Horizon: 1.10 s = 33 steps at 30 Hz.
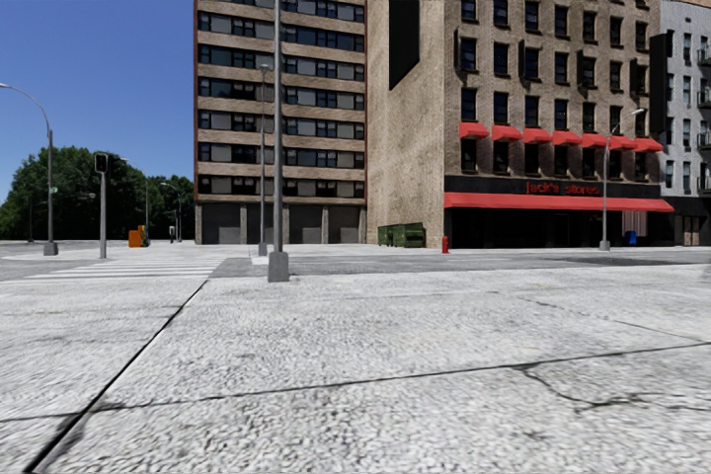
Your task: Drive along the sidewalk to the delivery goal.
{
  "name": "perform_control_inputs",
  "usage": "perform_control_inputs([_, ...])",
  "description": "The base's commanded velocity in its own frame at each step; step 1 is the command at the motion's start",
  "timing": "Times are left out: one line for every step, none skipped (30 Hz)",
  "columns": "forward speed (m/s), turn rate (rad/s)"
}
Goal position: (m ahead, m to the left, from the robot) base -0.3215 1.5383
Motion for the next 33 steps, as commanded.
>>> perform_control_inputs([0.52,0.0])
perform_control_inputs([0.45,0.0])
perform_control_inputs([0.45,0.0])
perform_control_inputs([0.33,0.0])
perform_control_inputs([0.23,0.0])
perform_control_inputs([0.1,0.0])
perform_control_inputs([0.02,0.0])
perform_control_inputs([0.0,0.0])
perform_control_inputs([0.0,0.0])
perform_control_inputs([0.0,0.0])
perform_control_inputs([0.0,0.0])
perform_control_inputs([0.0,0.0])
perform_control_inputs([0.0,0.0])
perform_control_inputs([0.0,0.0])
perform_control_inputs([0.0,0.0])
perform_control_inputs([0.0,0.0])
perform_control_inputs([0.0,0.0])
perform_control_inputs([0.0,0.0])
perform_control_inputs([0.0,0.0])
perform_control_inputs([0.0,0.0])
perform_control_inputs([0.0,0.0])
perform_control_inputs([0.0,0.0])
perform_control_inputs([0.0,0.0])
perform_control_inputs([0.0,0.0])
perform_control_inputs([0.0,0.0])
perform_control_inputs([0.0,0.0])
perform_control_inputs([0.0,0.0])
perform_control_inputs([0.0,0.0])
perform_control_inputs([0.0,0.0])
perform_control_inputs([0.0,0.0])
perform_control_inputs([0.0,0.0])
perform_control_inputs([0.0,0.0])
perform_control_inputs([0.0,0.0])
